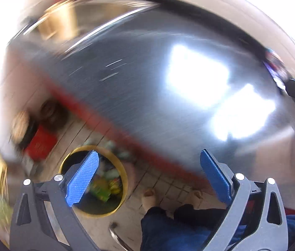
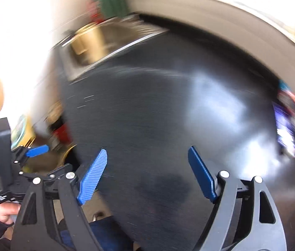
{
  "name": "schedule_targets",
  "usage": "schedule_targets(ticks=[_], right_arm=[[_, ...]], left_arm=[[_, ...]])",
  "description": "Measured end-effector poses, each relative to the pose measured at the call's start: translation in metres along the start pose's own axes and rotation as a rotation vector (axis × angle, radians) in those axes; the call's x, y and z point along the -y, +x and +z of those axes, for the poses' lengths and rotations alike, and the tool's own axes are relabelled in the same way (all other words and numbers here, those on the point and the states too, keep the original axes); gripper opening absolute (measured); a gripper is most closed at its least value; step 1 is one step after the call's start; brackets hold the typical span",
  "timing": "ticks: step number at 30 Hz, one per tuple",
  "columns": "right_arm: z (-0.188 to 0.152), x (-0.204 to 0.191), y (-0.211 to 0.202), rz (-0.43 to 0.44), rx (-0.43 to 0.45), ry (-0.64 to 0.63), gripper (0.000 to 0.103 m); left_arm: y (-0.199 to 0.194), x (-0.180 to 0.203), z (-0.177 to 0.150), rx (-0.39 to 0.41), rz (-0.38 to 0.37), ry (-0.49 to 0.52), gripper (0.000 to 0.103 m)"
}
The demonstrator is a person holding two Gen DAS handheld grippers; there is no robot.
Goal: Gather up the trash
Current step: 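Move both open tools back over the countertop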
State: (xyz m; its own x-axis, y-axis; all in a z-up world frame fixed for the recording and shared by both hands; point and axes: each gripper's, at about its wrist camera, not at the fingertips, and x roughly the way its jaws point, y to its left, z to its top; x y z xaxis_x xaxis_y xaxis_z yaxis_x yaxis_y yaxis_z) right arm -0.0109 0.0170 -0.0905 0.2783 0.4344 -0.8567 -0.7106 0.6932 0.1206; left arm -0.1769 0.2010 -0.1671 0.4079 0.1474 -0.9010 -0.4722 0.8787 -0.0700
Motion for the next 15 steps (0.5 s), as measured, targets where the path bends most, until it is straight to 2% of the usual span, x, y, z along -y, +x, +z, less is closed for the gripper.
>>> schedule_targets(ticks=[2,6,11,15], right_arm=[[-0.013,0.047,-0.021,-0.078,0.02,0.104,0.077],[-0.043,0.12,-0.059,-0.169,0.068,0.276,0.077],[-0.078,0.181,-0.088,-0.223,0.101,0.409,0.077],[-0.091,0.209,-0.095,-0.234,0.109,0.46,0.077]], left_arm=[[0.005,0.041,0.021,0.003,-0.04,0.087,0.094],[0.014,0.118,0.05,0.01,-0.121,0.213,0.094],[0.017,0.199,0.068,0.012,-0.181,0.324,0.094],[0.019,0.241,0.073,0.014,-0.205,0.377,0.094]])
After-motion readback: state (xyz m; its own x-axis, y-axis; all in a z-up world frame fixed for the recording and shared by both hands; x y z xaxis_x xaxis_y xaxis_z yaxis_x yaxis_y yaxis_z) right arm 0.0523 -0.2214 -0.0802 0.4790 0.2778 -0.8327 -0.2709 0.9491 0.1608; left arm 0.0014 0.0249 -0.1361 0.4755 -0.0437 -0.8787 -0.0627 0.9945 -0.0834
